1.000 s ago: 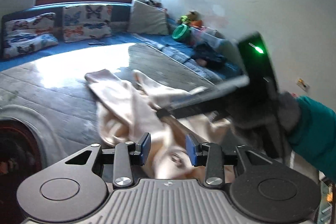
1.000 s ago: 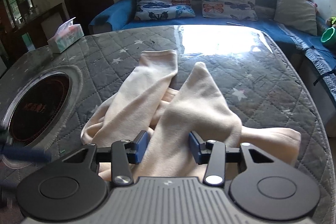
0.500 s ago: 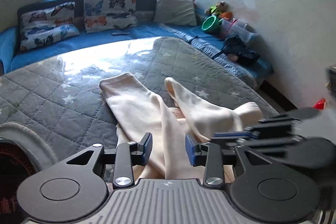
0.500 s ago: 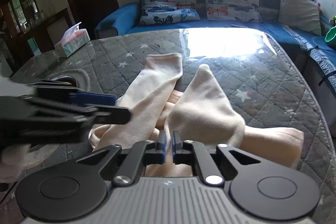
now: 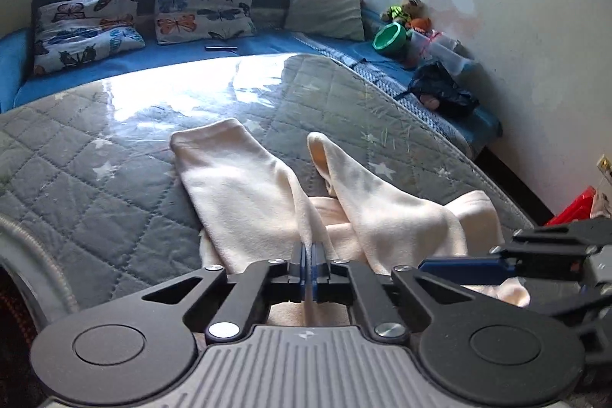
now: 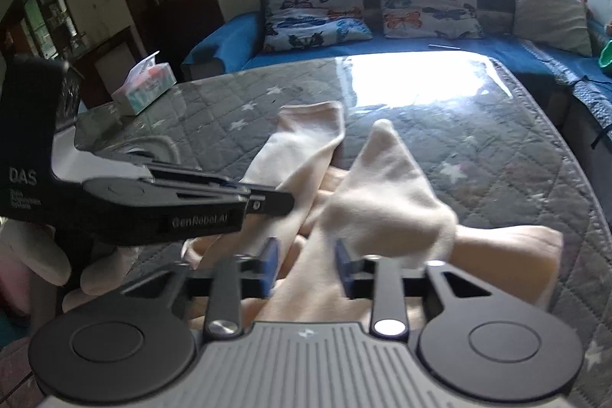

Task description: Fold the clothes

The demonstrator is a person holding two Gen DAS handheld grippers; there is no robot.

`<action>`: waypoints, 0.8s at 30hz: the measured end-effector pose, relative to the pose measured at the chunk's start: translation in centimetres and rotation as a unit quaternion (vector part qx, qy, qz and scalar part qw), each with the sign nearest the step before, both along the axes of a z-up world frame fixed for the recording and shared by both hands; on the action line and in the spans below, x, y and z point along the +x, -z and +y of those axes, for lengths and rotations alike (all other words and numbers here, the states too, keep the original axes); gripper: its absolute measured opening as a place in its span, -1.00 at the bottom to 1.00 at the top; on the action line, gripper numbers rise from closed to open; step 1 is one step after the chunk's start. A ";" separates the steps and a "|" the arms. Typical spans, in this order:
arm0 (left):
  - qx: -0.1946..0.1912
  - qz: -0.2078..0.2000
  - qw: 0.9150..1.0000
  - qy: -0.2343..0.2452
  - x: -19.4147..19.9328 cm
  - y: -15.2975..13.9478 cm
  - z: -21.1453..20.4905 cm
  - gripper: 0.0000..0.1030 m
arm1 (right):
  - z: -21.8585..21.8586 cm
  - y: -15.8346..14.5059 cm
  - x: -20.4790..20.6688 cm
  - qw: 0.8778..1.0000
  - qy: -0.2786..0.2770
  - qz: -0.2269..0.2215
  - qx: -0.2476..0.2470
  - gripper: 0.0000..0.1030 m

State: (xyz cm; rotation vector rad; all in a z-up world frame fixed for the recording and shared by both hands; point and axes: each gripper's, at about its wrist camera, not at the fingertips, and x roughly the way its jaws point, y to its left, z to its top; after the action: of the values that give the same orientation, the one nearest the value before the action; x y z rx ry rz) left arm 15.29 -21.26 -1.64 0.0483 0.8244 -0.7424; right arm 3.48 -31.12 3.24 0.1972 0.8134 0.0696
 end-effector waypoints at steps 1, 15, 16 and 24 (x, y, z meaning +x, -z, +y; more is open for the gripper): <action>-0.002 -0.003 1.000 -0.004 -0.2 -0.2 0.3 -0.95 | 0.3 0.2 0.1 1.000 -0.004 0.001 0.001 -0.32; -0.032 -0.040 0.996 -0.078 -3.9 -3.8 7.1 -0.95 | -0.4 -0.8 -3.3 0.998 0.024 -0.011 -0.051 -0.94; -0.033 -0.043 0.995 -0.084 -4.2 -4.1 7.7 -0.95 | -0.7 -1.2 -3.9 0.998 0.028 -0.016 -0.054 -0.95; -0.037 -0.060 0.990 -0.124 -9.1 -5.5 13.3 -0.95 | -3.3 -4.0 -9.1 0.994 0.073 -0.052 -0.069 -0.95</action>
State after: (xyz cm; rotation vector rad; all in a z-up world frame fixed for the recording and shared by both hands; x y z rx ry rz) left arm 6.24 -7.95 3.87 -0.0748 0.6721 -0.5287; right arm -5.57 -34.42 7.29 0.1210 0.6944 -0.1137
